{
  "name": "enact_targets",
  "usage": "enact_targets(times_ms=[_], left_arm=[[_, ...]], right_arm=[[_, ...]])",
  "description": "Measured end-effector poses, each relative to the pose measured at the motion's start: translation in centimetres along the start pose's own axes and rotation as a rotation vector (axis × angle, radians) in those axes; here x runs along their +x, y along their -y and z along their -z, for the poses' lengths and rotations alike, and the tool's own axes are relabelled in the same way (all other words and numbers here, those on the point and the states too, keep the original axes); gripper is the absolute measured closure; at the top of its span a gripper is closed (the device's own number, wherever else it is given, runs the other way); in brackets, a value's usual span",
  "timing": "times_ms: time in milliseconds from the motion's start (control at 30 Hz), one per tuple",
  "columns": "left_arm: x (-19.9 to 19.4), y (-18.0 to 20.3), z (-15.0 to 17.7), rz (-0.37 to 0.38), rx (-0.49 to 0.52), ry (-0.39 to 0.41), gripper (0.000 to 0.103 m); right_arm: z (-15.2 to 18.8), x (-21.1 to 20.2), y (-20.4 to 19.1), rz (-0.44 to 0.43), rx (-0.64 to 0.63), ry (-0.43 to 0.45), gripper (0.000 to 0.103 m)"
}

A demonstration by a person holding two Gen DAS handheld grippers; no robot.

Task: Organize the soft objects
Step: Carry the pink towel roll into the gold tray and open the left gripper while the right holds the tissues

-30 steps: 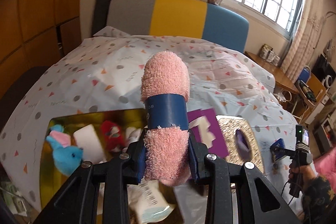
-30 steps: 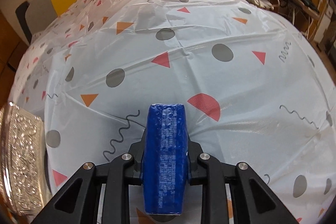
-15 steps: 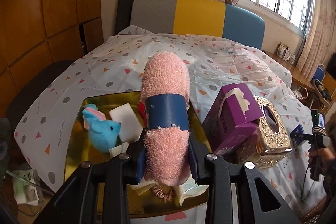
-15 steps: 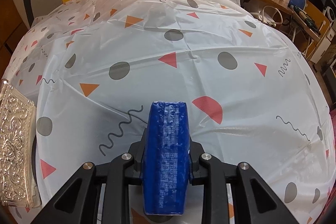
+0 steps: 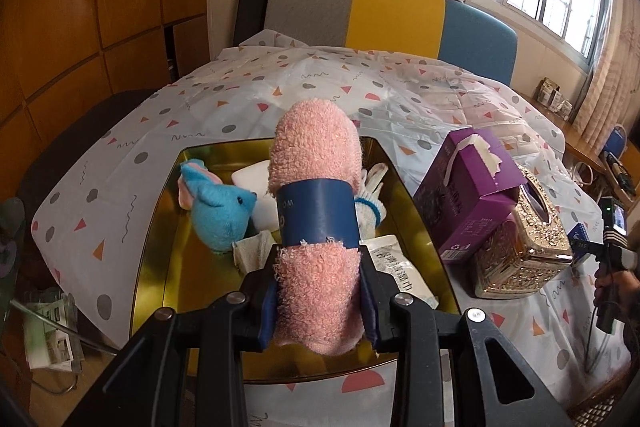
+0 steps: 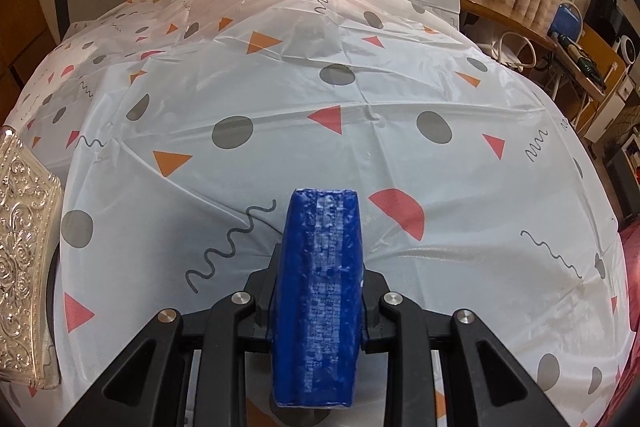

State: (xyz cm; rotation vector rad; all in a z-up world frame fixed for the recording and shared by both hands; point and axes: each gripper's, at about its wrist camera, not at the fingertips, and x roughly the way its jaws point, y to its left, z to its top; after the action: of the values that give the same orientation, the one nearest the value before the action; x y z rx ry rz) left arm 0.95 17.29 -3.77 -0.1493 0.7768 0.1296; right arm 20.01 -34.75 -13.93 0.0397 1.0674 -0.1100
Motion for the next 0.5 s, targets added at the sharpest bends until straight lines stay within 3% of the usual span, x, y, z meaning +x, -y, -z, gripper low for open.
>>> enact_targets(times_ms=[300,500], left_arm=[[1.2,-2.6,1.4,-0.021,-0.048,-0.058,0.069],[0.3,-8.4,2.4,-0.079,-0.191,-0.083,0.069]], right_arm=[[0.1,0.0,-0.3,0.02,-0.021,0.006,0.075],[0.0,0.0,-0.4,0.026,-0.034,0.004,0.075]])
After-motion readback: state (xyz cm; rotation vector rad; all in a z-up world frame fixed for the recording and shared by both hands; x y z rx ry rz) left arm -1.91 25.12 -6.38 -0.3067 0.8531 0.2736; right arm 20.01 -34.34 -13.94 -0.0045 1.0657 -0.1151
